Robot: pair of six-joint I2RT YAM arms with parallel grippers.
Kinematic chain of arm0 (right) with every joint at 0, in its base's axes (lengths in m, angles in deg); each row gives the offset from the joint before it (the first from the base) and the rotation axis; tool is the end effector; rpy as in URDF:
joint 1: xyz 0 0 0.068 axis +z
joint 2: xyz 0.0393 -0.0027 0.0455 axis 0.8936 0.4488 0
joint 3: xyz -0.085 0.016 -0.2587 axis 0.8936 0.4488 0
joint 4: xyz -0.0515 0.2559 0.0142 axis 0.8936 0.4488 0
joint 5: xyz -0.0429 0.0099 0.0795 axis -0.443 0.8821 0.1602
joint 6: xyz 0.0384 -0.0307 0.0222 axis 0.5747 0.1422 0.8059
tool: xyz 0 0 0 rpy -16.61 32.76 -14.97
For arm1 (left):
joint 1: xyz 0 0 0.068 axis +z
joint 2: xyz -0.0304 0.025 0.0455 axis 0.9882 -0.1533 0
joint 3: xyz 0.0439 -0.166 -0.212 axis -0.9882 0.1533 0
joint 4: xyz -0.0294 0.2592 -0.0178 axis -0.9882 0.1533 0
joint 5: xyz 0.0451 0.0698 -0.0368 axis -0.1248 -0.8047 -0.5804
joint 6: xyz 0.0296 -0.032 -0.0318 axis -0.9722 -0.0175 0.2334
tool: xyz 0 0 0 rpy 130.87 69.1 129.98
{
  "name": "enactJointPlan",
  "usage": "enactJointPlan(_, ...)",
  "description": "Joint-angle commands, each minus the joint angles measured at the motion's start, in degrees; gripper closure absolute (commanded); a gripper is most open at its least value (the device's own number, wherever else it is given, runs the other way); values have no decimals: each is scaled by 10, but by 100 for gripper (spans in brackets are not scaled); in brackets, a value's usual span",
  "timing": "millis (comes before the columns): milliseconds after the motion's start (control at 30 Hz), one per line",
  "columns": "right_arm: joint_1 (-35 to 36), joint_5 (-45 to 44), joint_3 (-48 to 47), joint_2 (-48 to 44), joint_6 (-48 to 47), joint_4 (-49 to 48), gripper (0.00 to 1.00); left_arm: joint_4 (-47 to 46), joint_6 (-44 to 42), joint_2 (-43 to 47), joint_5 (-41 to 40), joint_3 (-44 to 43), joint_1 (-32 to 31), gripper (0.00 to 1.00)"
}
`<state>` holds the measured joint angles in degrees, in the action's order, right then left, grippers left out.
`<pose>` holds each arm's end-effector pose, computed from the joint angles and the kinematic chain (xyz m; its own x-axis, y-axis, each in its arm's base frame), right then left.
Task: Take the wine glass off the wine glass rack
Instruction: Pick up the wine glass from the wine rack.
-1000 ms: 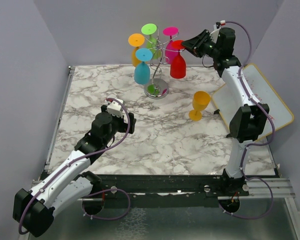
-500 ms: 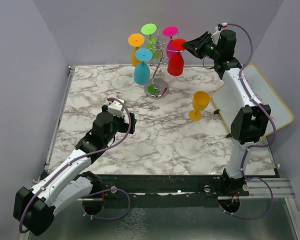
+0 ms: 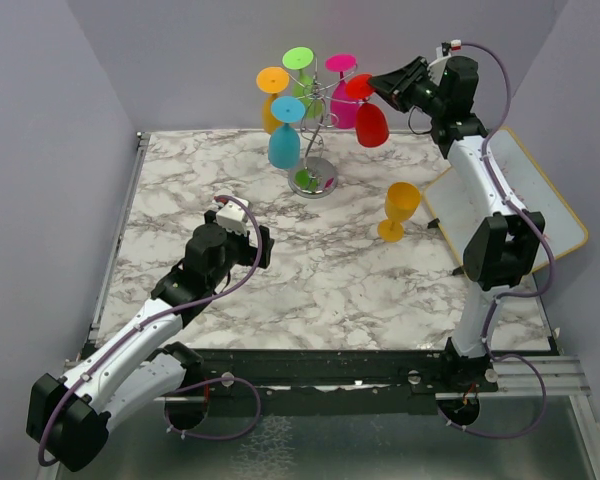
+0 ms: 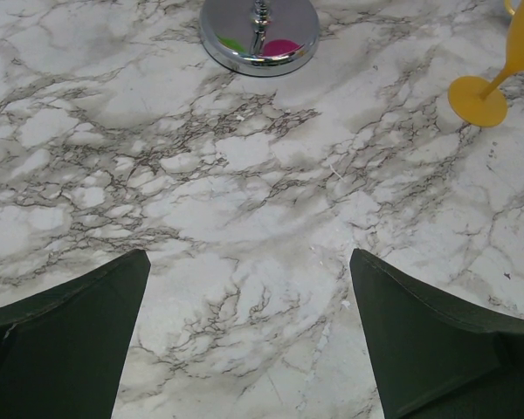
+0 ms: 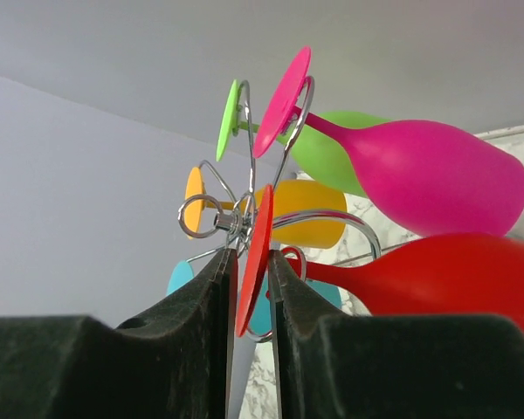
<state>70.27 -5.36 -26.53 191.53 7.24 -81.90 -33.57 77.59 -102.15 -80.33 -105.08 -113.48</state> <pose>0.4692 0.0750 0.4036 -0.5275 0.6729 -0.5186 -0.2873 0.4332 0.8543 0.1731 -0.1044 0.2731 -0.3201 0.0363 -0.9467 0.3913 0.9151 -0.0973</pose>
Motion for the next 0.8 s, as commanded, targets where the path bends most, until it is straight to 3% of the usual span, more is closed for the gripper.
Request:
enactJointPlan(0,-8,8,-5,-25,7,-21,76,-2,7,5,10,-3,3,1)
enactJointPlan(267,-10,14,-7,-23,10,-17,94,-4,5,2,15,-3,3,1)
enactJointPlan(400,-12,28,-2,-25,29,-30,95,-5,4,0,16,-4,3,1)
enactJointPlan(533,-34,78,34,-27,126,-138,99,1,3,3,4,-6,3,1)
enactJointPlan(767,-47,65,33,-42,102,-93,99,-2,1,11,1,-2,3,1)
